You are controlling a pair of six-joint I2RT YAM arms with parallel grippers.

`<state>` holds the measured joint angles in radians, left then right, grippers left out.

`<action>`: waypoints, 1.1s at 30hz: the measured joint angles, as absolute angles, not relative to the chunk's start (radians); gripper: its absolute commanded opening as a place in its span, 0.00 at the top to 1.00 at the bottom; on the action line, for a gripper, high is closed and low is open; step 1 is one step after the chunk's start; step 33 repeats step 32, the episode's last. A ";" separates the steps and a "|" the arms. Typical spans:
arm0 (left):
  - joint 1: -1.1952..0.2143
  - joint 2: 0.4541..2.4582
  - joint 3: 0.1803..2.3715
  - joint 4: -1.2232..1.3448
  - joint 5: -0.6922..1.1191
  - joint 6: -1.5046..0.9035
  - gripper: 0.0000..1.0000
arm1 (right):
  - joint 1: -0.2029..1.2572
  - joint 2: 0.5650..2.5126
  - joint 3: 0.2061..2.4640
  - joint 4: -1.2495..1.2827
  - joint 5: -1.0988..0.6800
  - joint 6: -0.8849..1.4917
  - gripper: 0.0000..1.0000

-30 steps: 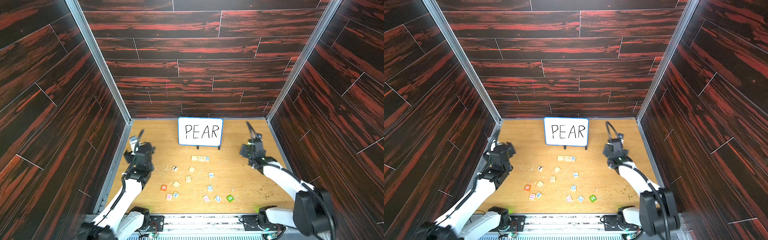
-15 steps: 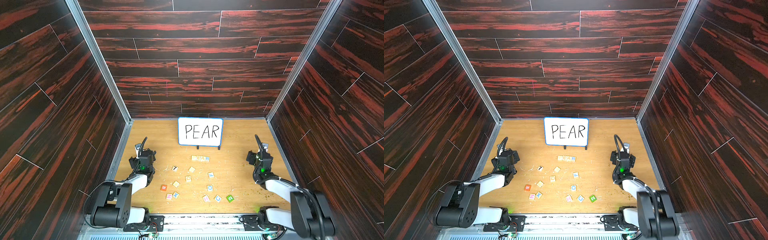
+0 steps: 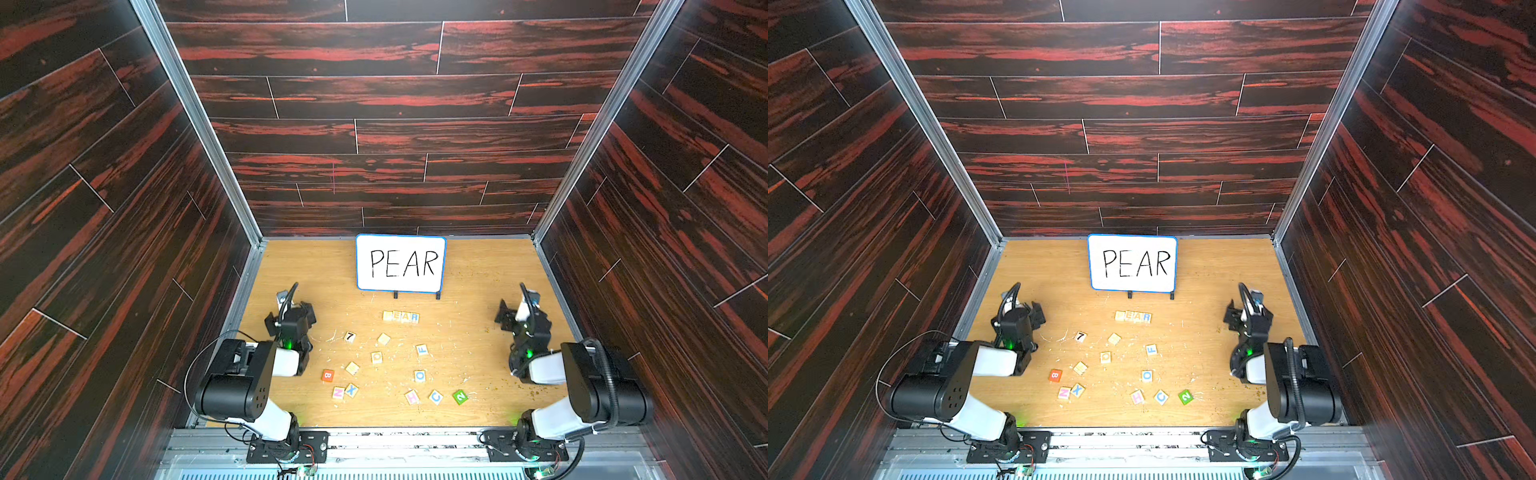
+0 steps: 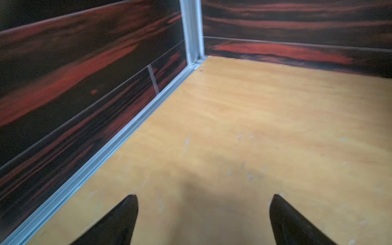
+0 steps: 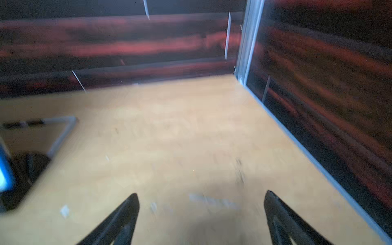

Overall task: Spell the uppercase word “pear” with letter blocks
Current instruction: Reset both arms

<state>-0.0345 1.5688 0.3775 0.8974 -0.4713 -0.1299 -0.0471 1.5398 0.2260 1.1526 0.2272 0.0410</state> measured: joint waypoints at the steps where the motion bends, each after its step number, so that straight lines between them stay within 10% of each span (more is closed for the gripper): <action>1: -0.025 1.568 0.391 0.889 -0.459 -0.131 0.01 | -0.049 1.541 0.241 1.134 0.213 0.045 0.08; 33: -0.007 1.564 0.405 0.830 -0.403 -0.136 0.01 | -0.073 1.545 0.310 1.100 0.112 0.074 0.02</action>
